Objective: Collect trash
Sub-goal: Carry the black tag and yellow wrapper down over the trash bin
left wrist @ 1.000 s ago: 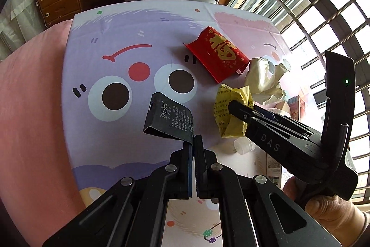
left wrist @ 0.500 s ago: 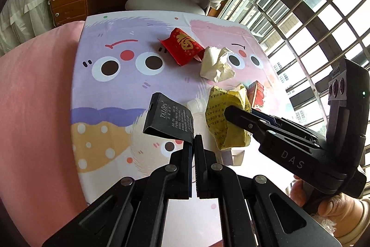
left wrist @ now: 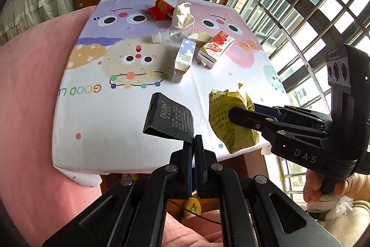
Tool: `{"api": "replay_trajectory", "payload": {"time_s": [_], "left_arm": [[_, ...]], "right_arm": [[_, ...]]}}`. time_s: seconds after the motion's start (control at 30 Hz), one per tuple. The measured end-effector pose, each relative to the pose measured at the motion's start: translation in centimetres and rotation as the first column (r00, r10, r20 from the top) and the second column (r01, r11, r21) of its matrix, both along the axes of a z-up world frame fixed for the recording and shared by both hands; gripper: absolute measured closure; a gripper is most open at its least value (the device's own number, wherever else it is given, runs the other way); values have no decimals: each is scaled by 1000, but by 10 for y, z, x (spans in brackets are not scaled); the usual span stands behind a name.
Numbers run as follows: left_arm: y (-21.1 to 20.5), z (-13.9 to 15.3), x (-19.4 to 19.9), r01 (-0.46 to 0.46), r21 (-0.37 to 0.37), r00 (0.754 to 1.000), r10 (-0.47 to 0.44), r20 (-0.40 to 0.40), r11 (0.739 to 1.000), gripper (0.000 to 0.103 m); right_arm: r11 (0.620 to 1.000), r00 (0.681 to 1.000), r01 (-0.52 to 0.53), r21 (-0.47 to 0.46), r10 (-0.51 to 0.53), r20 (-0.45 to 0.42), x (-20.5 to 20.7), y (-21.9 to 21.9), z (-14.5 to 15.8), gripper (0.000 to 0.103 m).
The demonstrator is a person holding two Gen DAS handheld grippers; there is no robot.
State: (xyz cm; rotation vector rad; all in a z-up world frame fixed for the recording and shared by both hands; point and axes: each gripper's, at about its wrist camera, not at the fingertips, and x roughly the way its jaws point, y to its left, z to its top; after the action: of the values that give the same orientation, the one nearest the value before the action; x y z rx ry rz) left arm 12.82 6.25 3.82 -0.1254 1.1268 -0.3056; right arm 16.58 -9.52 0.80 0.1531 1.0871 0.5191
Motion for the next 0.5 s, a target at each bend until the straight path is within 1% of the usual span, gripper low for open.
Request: {"api": "replay_trajectory", "payload": {"time_s": [0.13, 0.27, 0.4, 0.5], "left_arm": [[-23, -11, -48, 21, 28, 999, -20, -38, 999, 101], [-37, -30, -75, 55, 60, 994, -49, -95, 997, 101], [-53, -63, -90, 99, 81, 986, -86, -144, 992, 101], [-63, -98, -96, 122, 99, 980, -104, -169, 988, 101]], "right_arm": [[1000, 998, -27, 2, 27, -49, -42, -16, -16, 83], [1000, 995, -7, 9, 8, -102, -68, -27, -35, 83], [1000, 987, 12, -21, -15, -160, -87, -30, -70, 83], [997, 975, 47, -53, -57, -214, -100, -34, -108, 83]]}}
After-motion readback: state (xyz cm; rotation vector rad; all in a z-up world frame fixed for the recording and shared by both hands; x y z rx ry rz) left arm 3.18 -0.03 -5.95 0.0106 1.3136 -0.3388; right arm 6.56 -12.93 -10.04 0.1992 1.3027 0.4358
